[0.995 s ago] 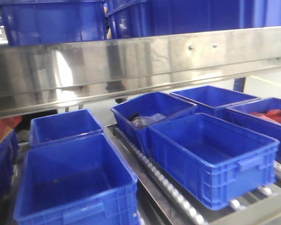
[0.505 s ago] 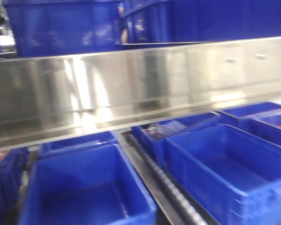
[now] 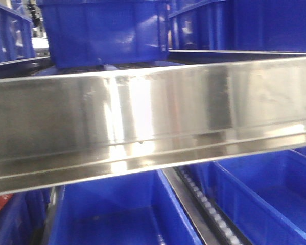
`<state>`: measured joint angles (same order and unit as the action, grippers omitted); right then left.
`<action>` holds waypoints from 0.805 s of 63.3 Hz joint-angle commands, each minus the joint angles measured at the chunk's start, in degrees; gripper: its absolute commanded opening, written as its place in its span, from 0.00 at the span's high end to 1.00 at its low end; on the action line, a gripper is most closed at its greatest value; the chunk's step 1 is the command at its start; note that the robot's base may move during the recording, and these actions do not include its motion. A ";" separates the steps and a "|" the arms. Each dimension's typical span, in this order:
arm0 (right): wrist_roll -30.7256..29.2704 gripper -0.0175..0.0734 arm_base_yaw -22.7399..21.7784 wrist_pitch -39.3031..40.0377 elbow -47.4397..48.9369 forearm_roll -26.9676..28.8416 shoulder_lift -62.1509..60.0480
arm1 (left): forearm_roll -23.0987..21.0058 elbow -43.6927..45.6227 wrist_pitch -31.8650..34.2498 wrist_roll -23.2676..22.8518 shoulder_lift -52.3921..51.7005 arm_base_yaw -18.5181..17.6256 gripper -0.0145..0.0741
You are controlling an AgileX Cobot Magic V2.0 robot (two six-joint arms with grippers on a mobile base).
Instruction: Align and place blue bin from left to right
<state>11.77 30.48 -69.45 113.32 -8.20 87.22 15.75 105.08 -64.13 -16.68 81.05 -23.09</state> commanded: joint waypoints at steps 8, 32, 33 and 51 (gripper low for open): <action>-2.46 0.88 0.00 5.71 0.74 -1.66 -1.55 | 1.51 0.83 4.45 1.14 -1.10 -0.22 0.85; -2.46 0.88 0.00 5.71 0.74 -1.66 -1.55 | 1.51 0.83 4.57 1.14 -1.10 -0.22 0.85; -2.46 0.88 0.00 5.71 0.74 -1.66 -1.55 | 1.51 0.83 4.69 1.14 -1.10 -0.22 0.85; -2.46 0.88 0.00 5.71 0.74 -1.66 -1.55 | 1.51 0.83 5.16 1.14 -1.10 -0.22 0.85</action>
<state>11.77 30.48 -69.45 113.32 -8.19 87.22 15.75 105.08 -63.90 -16.68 81.05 -23.09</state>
